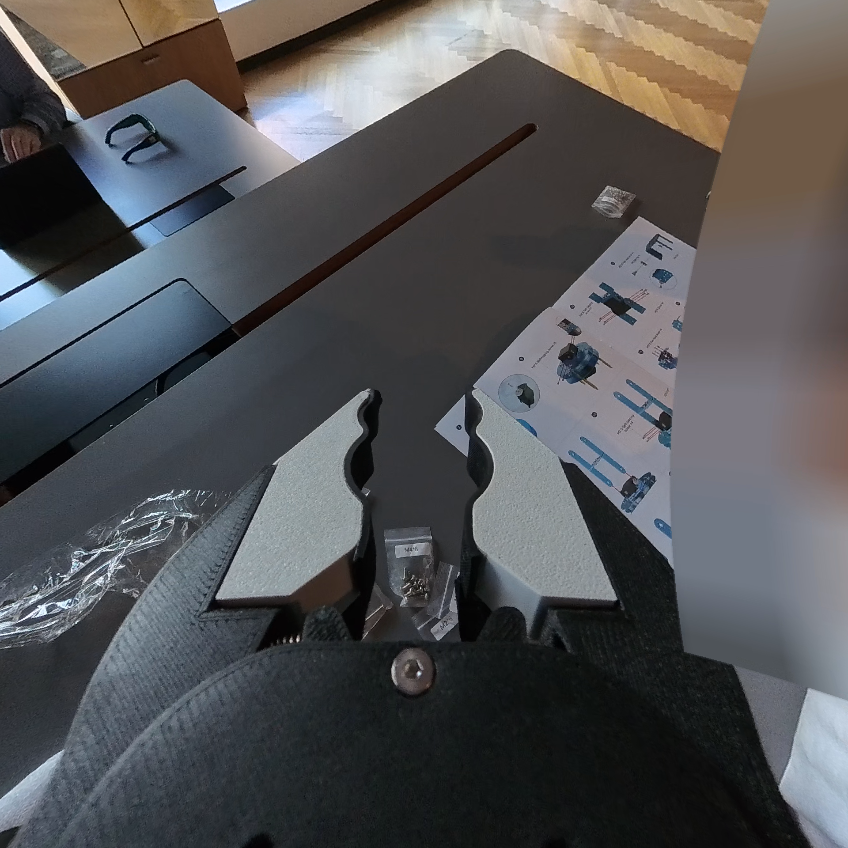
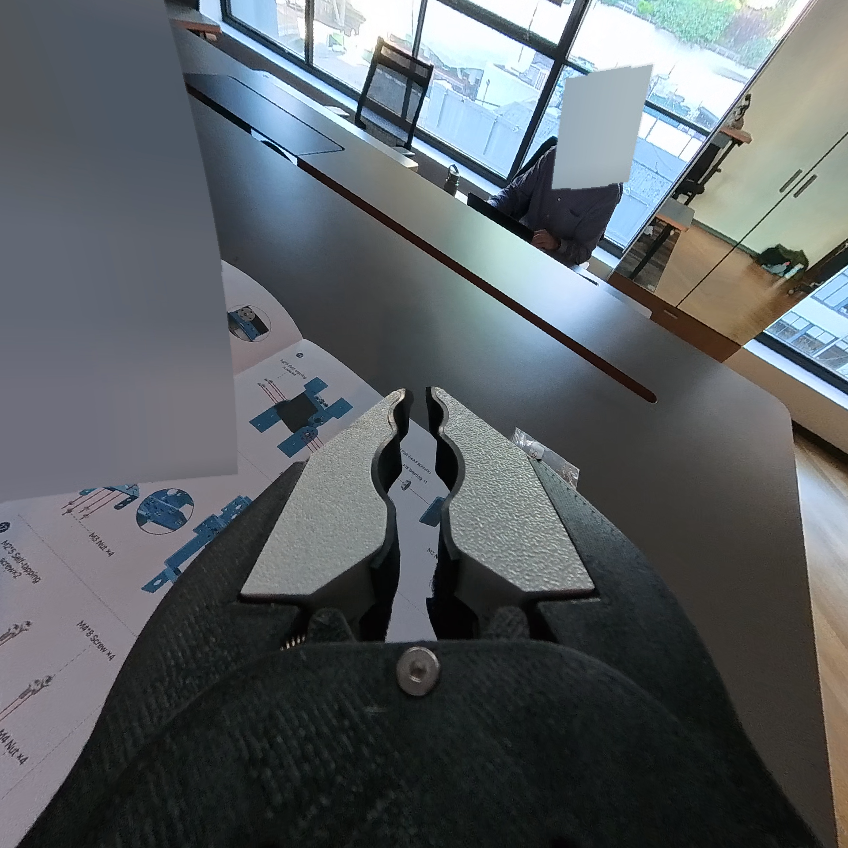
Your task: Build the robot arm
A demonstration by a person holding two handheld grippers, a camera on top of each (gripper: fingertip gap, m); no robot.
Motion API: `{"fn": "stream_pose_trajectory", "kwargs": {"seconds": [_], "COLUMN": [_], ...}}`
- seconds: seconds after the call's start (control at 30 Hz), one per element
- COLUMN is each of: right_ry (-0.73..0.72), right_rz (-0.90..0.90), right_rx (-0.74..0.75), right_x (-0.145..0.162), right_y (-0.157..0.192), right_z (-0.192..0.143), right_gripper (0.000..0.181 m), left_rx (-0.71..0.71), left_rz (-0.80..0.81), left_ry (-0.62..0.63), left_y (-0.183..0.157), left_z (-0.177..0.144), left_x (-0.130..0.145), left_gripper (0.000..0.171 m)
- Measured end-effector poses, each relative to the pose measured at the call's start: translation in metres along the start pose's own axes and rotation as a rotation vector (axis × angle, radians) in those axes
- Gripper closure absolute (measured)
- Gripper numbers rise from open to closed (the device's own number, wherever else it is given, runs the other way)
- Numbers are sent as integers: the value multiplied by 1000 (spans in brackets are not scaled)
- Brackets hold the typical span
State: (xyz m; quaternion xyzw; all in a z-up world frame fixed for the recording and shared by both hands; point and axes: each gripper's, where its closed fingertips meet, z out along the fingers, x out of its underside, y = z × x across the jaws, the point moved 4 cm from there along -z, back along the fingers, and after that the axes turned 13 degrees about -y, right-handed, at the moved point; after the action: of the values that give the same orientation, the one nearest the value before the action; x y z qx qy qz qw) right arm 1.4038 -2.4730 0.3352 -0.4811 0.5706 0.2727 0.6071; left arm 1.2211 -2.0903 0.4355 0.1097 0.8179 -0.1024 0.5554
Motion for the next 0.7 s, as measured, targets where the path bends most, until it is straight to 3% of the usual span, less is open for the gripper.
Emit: {"fn": "stream_pose_trajectory", "kwargs": {"seconds": [0.7], "right_ry": [12], "right_rz": [-6], "right_rx": [-4], "right_x": [1], "right_y": [0], "right_z": [0], "right_gripper": [177], "left_rx": [-4], "left_rz": [-1], "left_ry": [-18], "left_y": [0], "left_z": [-3], "left_x": [-4], "left_gripper": [137]}}
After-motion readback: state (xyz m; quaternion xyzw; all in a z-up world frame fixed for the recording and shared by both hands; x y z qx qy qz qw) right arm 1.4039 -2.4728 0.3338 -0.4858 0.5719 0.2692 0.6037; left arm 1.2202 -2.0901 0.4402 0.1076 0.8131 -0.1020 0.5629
